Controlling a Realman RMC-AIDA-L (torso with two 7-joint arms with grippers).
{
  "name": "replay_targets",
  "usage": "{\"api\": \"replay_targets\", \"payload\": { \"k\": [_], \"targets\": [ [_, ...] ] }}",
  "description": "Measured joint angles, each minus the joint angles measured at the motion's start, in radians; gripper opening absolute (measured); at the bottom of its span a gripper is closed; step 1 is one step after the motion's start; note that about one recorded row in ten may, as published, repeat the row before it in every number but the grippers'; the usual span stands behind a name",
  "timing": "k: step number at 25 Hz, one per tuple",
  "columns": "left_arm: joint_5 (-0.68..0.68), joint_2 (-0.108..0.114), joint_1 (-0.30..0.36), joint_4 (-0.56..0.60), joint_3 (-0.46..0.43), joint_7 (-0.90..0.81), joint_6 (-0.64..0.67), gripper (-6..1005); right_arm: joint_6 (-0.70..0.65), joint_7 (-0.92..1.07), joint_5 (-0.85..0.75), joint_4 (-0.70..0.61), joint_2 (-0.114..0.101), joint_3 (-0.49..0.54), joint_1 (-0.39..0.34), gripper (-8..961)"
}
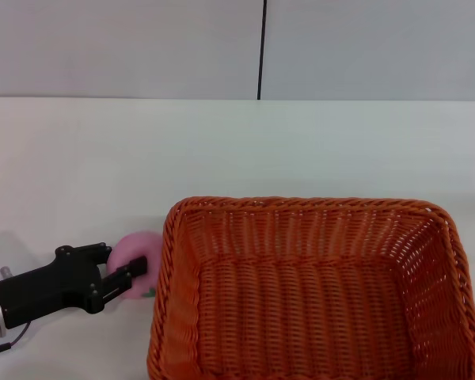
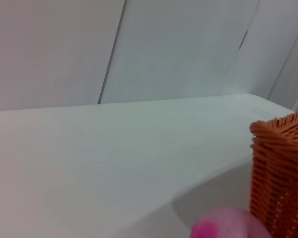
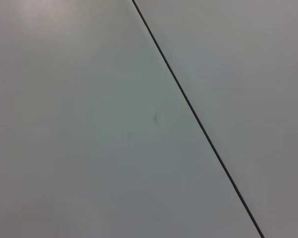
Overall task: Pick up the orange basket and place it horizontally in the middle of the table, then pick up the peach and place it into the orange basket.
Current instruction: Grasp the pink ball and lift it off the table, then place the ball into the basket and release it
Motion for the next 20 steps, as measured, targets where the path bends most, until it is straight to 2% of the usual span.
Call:
{"api": "replay_targets", "payload": {
  "k": [6,9,10,11,12,14,15,16,19,20],
  "targets": [
    [0.0,0.001,0.001,-0.001,-0.006,0.002,-0.013,337,0.004,0.0,0.0,0.0,0.0,0.0,-0.001,473],
    [-0.005,0.0,0.011,-0.01,-0.041,0.005,-0.038,297,0.005,0.0,0.0,0.0,0.0,0.0,-0.001,473],
    [-0.006,-0.003,0.017,-0.018,-0.069,0.009,-0.046,282,0.006,0.0,0.0,0.0,0.001,0.0,-0.001,473],
    [-0.007,-0.014,0.028,-0.033,-0.134,0.023,-0.054,278,0.006,0.0,0.0,0.0,0.001,0.0,-0.002,473],
    [-0.007,-0.014,0.028,-0.033,-0.134,0.023,-0.054,274,0.006,0.0,0.0,0.0,0.001,0.0,-0.002,473],
    [-0.008,-0.033,0.038,-0.046,-0.23,0.041,-0.057,266,0.006,0.0,0.0,0.0,0.001,0.0,-0.001,473],
    [-0.008,-0.033,0.038,-0.046,-0.23,0.041,-0.057,262,0.006,0.0,0.0,0.001,0.001,0.0,-0.001,474],
    [-0.008,-0.047,0.04,-0.051,-0.303,0.053,-0.06,257,0.006,0.0,0.0,0.001,0.001,0.0,-0.001,474],
    [-0.009,-0.072,0.029,-0.056,-0.414,0.063,-0.101,245,0.006,0.0,0.0,0.001,0.001,0.0,0.0,474],
    [-0.009,-0.072,0.029,-0.056,-0.414,0.063,-0.101,241,0.006,0.0,0.0,0.001,0.001,0.0,0.0,474]
  ]
}}
